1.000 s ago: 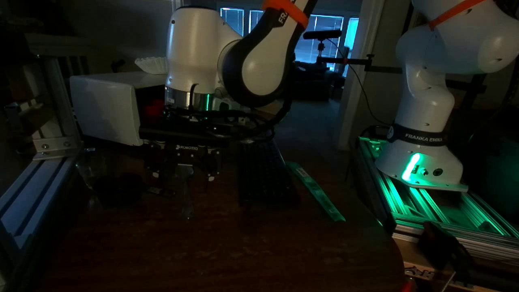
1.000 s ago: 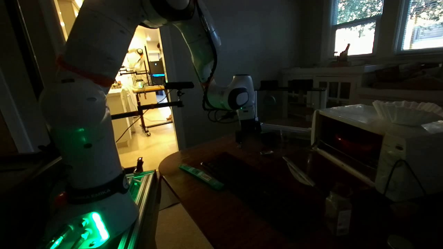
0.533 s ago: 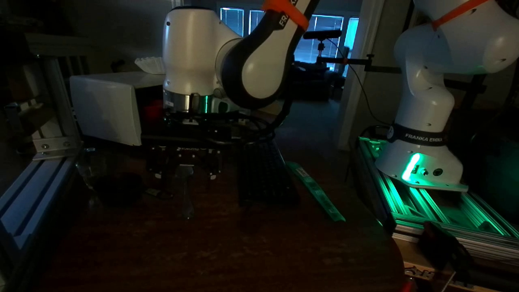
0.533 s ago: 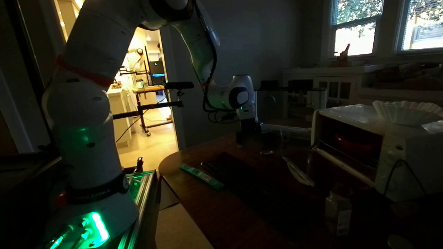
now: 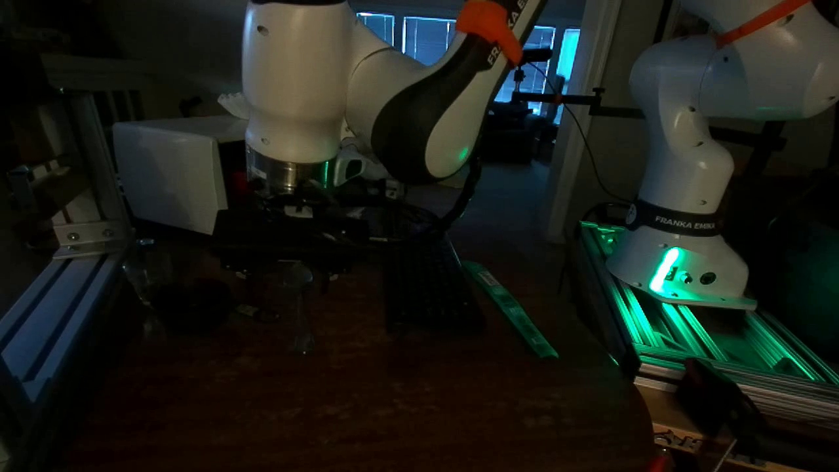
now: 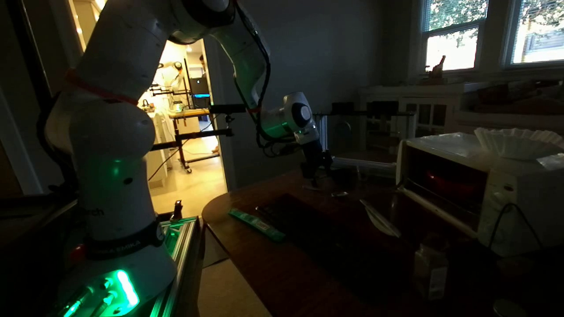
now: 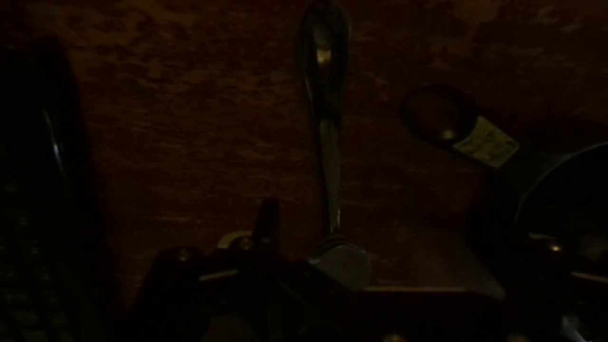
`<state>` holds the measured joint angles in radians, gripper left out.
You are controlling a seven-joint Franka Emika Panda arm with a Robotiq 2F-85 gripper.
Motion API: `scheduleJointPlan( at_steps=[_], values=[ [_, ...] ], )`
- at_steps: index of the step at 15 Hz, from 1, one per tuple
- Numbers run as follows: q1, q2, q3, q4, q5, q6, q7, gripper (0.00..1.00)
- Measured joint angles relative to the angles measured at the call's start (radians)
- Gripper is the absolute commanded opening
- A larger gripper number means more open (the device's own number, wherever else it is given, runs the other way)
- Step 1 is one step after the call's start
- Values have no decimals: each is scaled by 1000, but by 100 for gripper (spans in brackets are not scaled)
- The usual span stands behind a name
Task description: Pick up the spoon and use it to move the red bowl in the microwave closer
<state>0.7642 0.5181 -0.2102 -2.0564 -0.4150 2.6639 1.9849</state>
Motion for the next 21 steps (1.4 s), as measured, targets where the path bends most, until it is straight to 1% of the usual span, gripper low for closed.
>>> scheduleJointPlan(
  at_steps=[2, 4, 7, 9, 12, 14, 17, 21],
  values=[
    [56, 2, -40, 4, -69, -62, 105, 100],
    [76, 2, -48, 8, -112, -128, 177, 100],
    [72, 2, -34, 13, -130, -193, 230, 100],
    [60, 5, -19, 15, -143, -190, 257, 100],
    [36, 4, 6, 16, -147, -192, 258, 100],
    [31, 4, 9, 16, -147, -192, 257, 100],
    [24, 7, 18, 26, -160, -258, 271, 100],
    [21, 34, 44, 69, -188, -331, 326, 100]
  ],
)
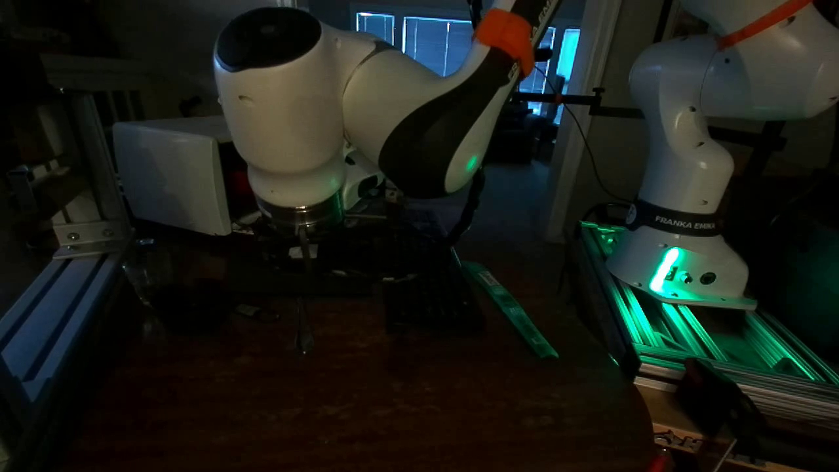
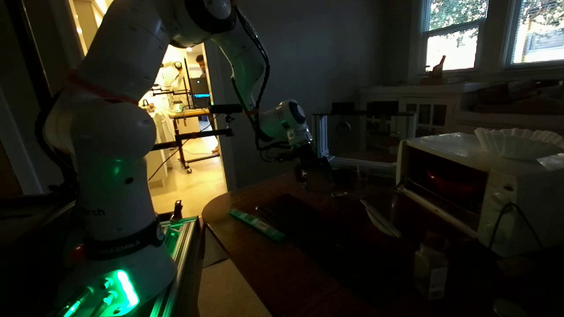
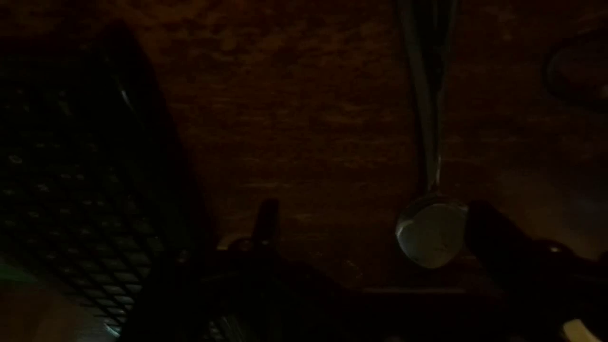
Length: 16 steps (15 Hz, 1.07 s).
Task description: Pick up the spoon and use it to move the red bowl in the microwave closer
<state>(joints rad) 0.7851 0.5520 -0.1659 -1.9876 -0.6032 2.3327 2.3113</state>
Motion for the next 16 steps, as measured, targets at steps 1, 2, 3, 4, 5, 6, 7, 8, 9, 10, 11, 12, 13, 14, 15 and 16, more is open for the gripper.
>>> scheduleJointPlan(
  at_steps=[1, 2, 3, 4, 5, 6, 7, 8, 9, 10, 11, 12, 13, 14, 15, 16],
  values=[
    [0, 9, 8, 13, -11, -9, 14, 100],
    [0, 18, 16, 26, -22, -17, 27, 100],
    [0, 27, 22, 37, -38, -18, 39, 100],
    [0, 35, 29, 48, -57, -18, 49, 100],
    [-1, 42, 34, 55, -77, -14, 60, 100],
    [-4, 48, 39, 59, -96, -10, 68, 100],
    [-7, 53, 43, 61, -118, -6, 75, 100],
    [-10, 58, 45, 63, -141, -4, 83, 100],
    [-15, 62, 48, 65, -165, -3, 90, 100],
    [-20, 66, 52, 67, -188, -3, 97, 100],
    [-27, 69, 57, 70, -208, -3, 102, 100],
    [-34, 73, 63, 74, -224, -3, 103, 100],
    [-42, 77, 71, 79, -235, -3, 103, 100],
    [-49, 80, 81, 84, -242, -4, 103, 100],
    [-56, 84, 90, 90, -248, -4, 103, 100],
    [-62, 89, 100, 97, -250, -6, 103, 100]
  ],
)
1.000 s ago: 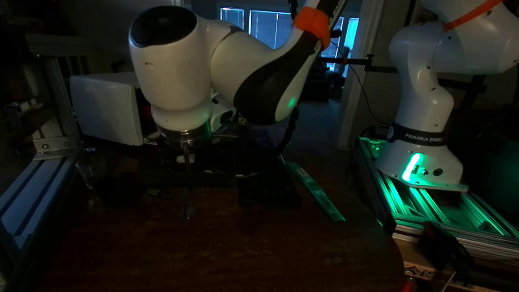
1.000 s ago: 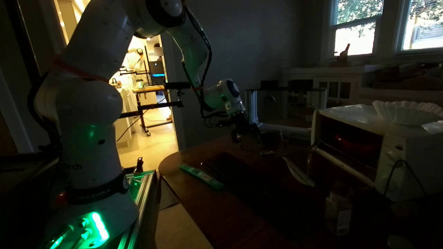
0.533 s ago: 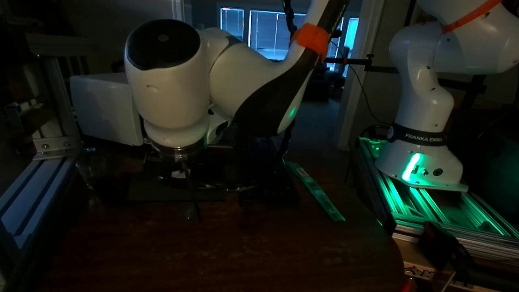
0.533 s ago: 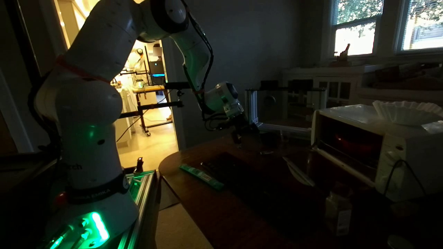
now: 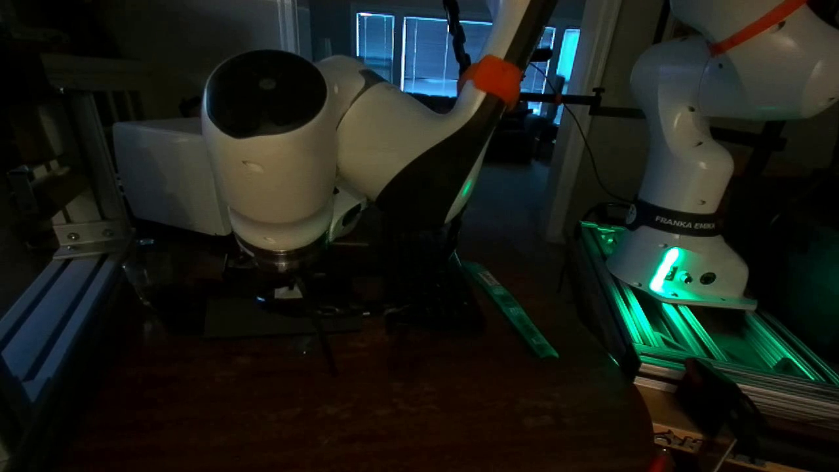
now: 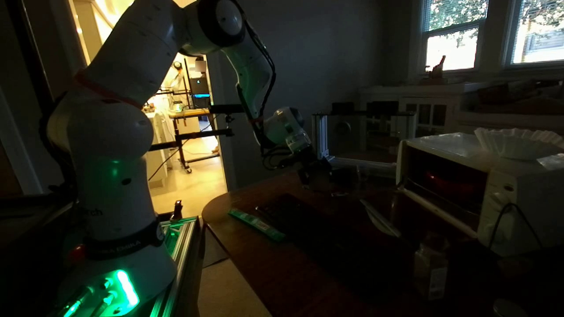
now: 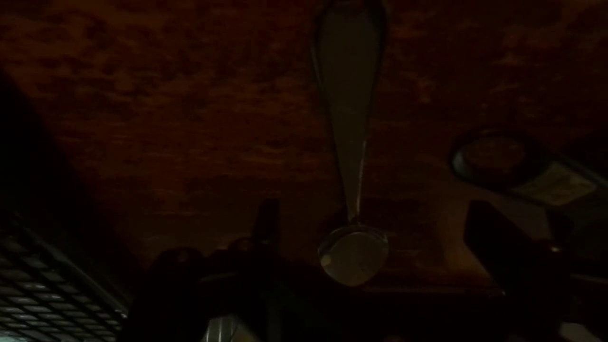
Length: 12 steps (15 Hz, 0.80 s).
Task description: Pick up the spoon and use it to move the red bowl in the microwave closer
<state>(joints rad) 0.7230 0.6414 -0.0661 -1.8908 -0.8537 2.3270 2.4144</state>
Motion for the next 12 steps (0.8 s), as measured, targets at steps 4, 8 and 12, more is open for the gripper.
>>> scheduleJointPlan(
  at_steps=[4, 8, 12],
  values=[
    [-16, 23, 29, 28, -1, -22, 0, 100],
    [-28, 43, 44, 49, -1, -51, -1, 79],
    [-39, 52, 56, 64, -1, -76, -6, 51]
  ],
)
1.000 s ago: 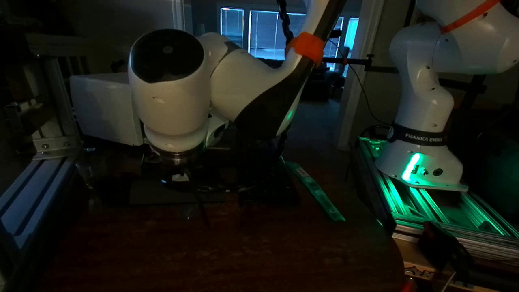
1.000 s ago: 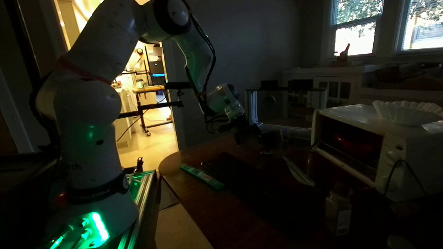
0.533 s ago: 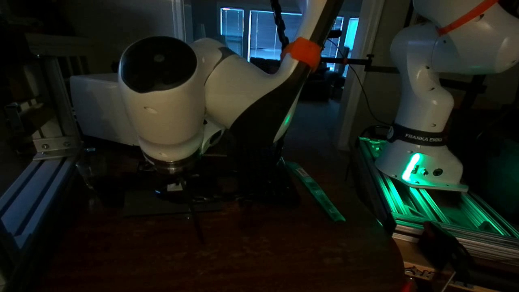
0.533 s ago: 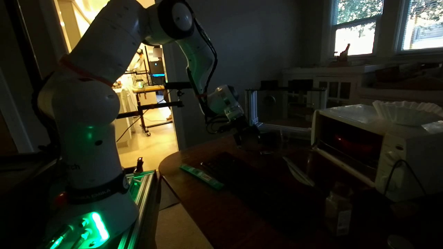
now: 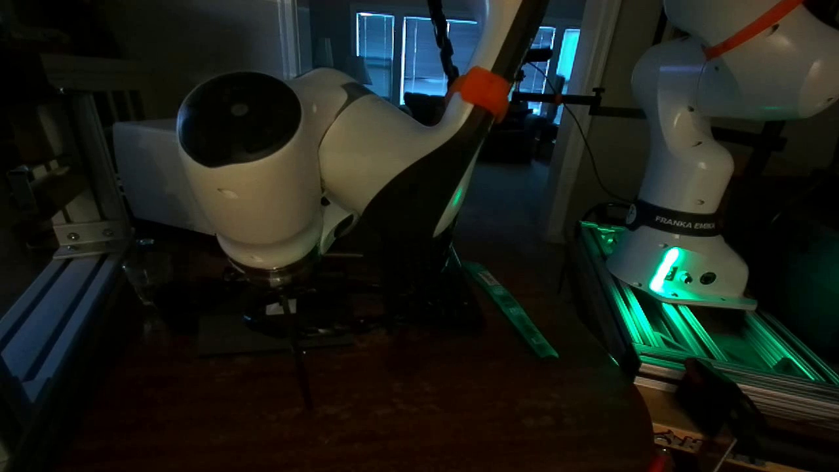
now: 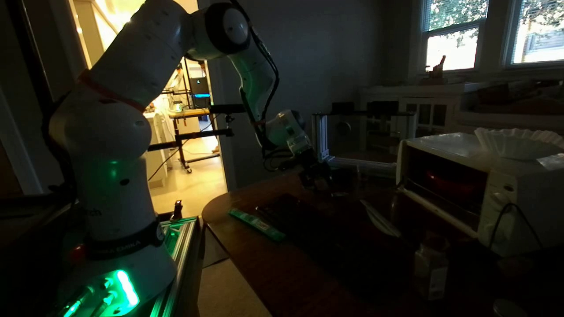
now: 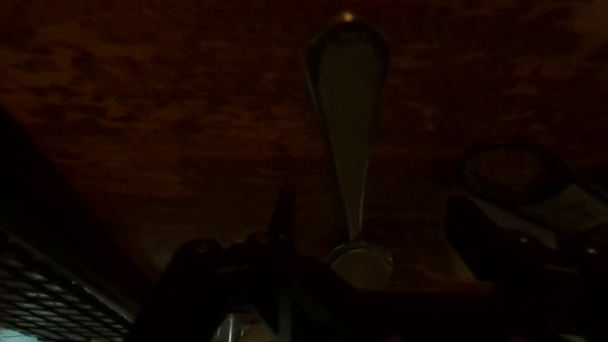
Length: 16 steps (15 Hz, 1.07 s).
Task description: Pick up the spoon and use it to move the red bowl in the microwave closer
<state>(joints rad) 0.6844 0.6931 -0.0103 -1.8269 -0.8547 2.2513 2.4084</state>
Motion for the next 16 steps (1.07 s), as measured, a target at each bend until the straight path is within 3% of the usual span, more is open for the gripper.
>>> scheduleJointPlan(
  at_steps=[3, 6, 10, 14, 16],
  values=[
    [-4, 0, 13, 10, 0, -32, -2, 29],
    [-8, 0, 23, 17, 0, -55, -7, 27],
    [-22, 1, 37, 22, 0, -58, -16, 34],
    [-34, 2, 48, 25, 0, -58, -21, 29],
    [-39, 1, 54, 25, 0, -61, -25, 7]
  ],
)
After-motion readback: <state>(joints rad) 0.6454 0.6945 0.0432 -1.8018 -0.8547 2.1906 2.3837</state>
